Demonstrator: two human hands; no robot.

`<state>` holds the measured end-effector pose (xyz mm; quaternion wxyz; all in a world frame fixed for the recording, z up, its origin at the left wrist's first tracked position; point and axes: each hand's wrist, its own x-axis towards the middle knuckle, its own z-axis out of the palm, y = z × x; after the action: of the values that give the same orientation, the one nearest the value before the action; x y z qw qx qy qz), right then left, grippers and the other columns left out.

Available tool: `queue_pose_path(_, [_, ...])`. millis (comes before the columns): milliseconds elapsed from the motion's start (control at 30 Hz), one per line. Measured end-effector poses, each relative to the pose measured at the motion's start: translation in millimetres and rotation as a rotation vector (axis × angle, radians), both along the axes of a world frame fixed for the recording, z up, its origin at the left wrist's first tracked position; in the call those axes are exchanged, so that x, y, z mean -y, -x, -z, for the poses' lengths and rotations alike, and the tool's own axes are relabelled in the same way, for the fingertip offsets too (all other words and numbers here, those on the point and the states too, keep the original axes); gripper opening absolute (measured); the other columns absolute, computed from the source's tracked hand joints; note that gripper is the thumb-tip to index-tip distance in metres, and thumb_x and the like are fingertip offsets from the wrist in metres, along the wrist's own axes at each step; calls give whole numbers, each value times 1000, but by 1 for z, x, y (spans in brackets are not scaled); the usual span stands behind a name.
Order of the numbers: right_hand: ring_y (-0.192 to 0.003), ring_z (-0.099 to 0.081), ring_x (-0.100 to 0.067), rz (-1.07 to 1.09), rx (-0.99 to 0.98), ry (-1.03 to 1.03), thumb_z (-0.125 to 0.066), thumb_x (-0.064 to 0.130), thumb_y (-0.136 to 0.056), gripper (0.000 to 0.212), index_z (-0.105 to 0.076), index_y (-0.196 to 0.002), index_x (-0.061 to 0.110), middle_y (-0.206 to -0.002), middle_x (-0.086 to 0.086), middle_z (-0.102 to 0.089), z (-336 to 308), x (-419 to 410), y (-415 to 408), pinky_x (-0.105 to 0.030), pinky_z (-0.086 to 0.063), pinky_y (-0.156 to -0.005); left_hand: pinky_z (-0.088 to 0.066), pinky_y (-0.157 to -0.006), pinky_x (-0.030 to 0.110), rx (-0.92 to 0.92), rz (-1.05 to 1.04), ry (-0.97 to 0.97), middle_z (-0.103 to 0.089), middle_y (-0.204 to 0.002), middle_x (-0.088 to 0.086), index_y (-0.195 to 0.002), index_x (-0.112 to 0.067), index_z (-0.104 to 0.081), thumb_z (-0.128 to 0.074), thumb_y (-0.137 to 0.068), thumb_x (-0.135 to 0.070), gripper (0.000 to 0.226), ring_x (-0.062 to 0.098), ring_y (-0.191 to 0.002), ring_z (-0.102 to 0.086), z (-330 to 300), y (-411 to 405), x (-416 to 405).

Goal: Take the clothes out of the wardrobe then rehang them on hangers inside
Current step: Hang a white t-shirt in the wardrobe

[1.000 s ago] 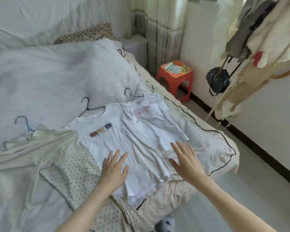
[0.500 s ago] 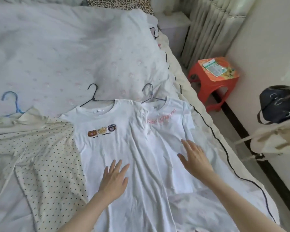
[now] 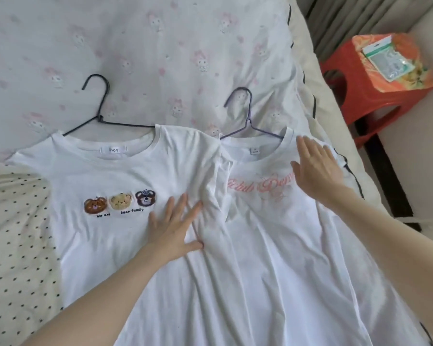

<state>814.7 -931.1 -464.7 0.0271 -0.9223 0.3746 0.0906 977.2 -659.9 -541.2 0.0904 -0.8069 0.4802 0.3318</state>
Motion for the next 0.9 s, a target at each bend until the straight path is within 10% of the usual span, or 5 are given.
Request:
queue_pose_path(300, [-96, -52, -40, 219, 16, -122, -35, 25, -94, 36, -54, -105, -4, -103, -22, -57, 20, 38, -42, -39, -41, -75, -12, -106, 63, -103, 7, -117, 32, -150, -7, -139, -48, 19, -52, -76, -68, 97, 22, -140, 23, 15, -11, 11])
queue_pose_path(533, [-73, -45, -28, 430, 270, -292, -49, 20, -93, 27, -57, -86, -4, -83, -20, -58, -30, 11, -9, -33, -25, -58, -8, -109, 59, -137, 15, -177, 25, -153, -6, -144, -42, 12, -39, -92, -55, 74, 23, -141, 21, -15, -11, 13])
queue_pose_path(900, [-61, -49, -24, 705, 634, -270, -60, 23, -86, 24, -58, -67, 7, -58, -4, -52, -172, -65, 103, -31, -31, -52, -2, -114, 34, -86, -80, 474, -3, -157, 2, -148, -20, -10, -23, -94, -53, 65, 21, -144, 3, -172, 29, 28])
